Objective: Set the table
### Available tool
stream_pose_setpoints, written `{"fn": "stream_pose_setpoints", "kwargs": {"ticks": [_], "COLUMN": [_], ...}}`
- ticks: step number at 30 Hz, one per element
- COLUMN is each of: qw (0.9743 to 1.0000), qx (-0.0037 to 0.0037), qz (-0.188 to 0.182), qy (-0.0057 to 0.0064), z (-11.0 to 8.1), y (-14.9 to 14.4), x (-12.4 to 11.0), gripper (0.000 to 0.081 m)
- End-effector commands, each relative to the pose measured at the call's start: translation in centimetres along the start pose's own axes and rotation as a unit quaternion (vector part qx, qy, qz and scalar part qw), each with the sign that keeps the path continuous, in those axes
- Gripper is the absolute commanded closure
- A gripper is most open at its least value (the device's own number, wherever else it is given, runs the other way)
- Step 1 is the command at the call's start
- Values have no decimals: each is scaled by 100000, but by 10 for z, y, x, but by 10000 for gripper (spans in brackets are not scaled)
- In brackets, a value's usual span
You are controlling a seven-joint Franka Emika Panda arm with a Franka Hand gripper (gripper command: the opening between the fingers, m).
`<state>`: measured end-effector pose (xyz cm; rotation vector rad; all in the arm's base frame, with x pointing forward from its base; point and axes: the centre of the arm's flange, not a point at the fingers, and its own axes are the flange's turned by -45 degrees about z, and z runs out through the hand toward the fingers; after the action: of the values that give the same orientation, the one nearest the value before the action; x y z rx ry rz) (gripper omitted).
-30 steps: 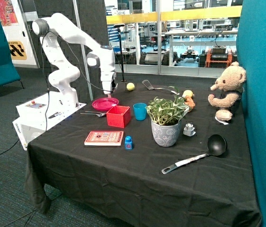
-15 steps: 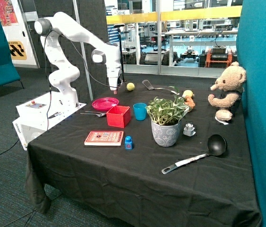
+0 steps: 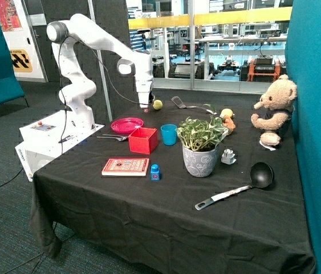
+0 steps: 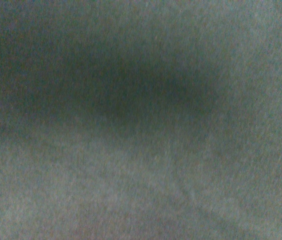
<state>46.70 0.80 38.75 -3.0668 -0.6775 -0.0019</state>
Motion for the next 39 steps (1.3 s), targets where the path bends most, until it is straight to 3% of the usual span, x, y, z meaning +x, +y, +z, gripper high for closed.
{"fn": "stream_pose_setpoints", "kwargs": {"ticks": [1,15,31,39], "qw": [99999,99972,99883,99845], "qx": [-29,-31,-32,-33], "qz": [408,2358,4837,5566], "qy": [-69,-68,-68,-67], "z": [-8,-16,-26,-26], "y": [8,31,64,74], "x": [23,45,65,71], "gripper": [668,635,492,514]}}
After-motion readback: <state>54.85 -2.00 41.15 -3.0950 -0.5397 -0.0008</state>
